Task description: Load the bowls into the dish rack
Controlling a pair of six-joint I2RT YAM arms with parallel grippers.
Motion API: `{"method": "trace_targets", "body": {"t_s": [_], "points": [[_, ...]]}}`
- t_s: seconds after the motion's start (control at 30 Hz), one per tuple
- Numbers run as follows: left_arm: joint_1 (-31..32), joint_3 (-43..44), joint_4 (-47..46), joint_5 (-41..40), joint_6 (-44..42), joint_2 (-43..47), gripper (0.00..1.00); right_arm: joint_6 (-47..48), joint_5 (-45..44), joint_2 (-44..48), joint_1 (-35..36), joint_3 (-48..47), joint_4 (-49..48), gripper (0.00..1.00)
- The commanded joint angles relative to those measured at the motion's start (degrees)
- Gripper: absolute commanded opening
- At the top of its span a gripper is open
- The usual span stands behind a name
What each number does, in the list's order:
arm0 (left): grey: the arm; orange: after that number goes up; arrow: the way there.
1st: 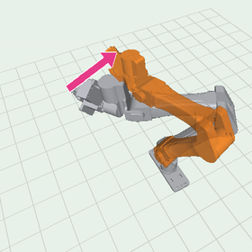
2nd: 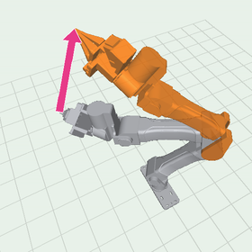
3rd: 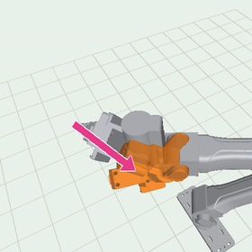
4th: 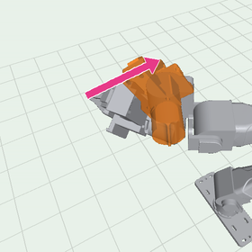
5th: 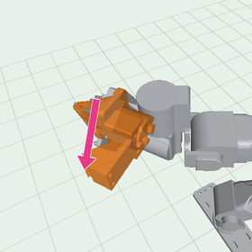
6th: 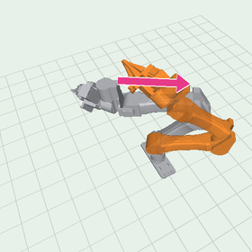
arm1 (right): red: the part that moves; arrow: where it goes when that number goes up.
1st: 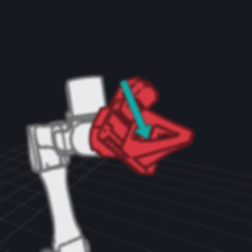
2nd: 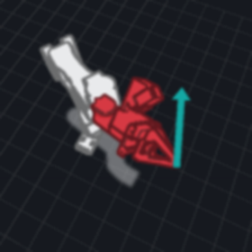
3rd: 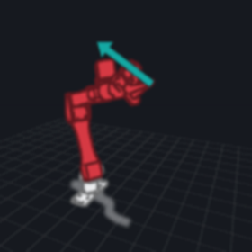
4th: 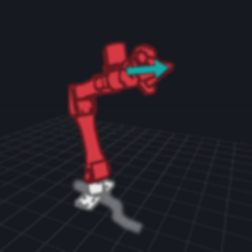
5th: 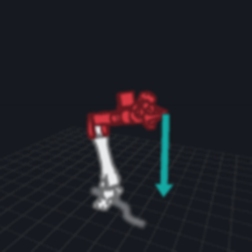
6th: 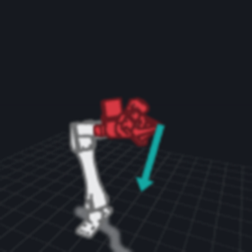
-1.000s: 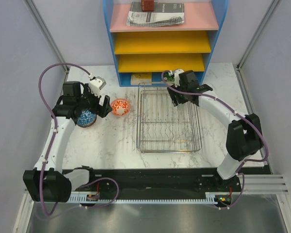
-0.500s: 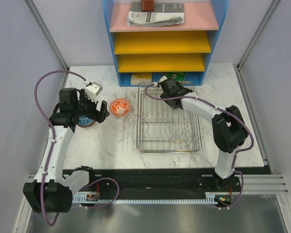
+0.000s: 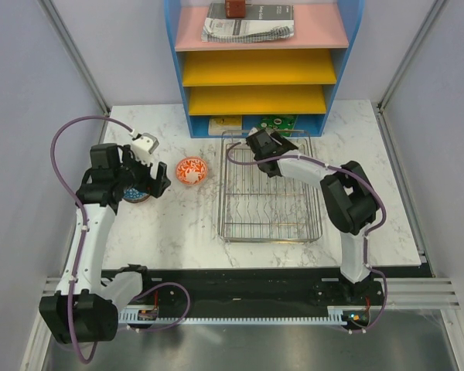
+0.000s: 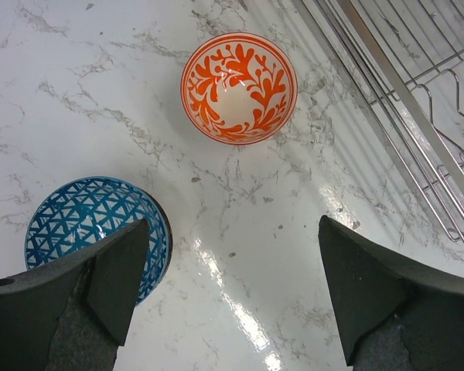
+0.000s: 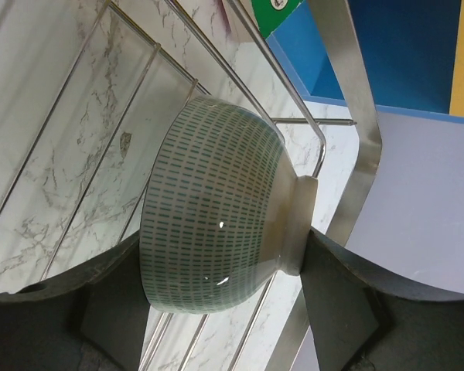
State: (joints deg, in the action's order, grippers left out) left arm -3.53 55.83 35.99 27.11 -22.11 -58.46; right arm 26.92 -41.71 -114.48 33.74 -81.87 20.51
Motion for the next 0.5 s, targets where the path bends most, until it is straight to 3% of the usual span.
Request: {"method": "trace_targets", "body": {"t_s": [0.0,0.13,0.23,0.27,0.37,0.47], "points": [[-0.69,-0.64,-0.30,1.10,0.84,1.59,0.96,2.53,-4.87,-2.06,0.89,-2.77,-2.85,0.05],[-1.21,-1.08,-0.30,1.80,0.93,2.03,0.96,2.70,-5.13,-4.43,1.42,-3.13,-3.11,0.15],[-1.57,-1.34,-0.30,1.98,0.93,2.29,0.96,3.05,-5.22,-5.23,2.12,-2.86,-3.11,0.36],[-1.65,-1.43,-0.39,1.98,0.84,2.21,0.96,3.05,-4.96,-5.32,2.30,-2.69,-3.02,0.50],[-2.27,-1.69,-0.39,2.15,0.75,2.38,0.96,2.79,-4.96,-5.58,3.26,-1.55,-3.02,0.67],[-2.62,-1.78,-0.57,2.50,0.75,2.21,0.96,2.44,-5.04,-5.76,4.06,-0.93,-3.02,0.75]]}}
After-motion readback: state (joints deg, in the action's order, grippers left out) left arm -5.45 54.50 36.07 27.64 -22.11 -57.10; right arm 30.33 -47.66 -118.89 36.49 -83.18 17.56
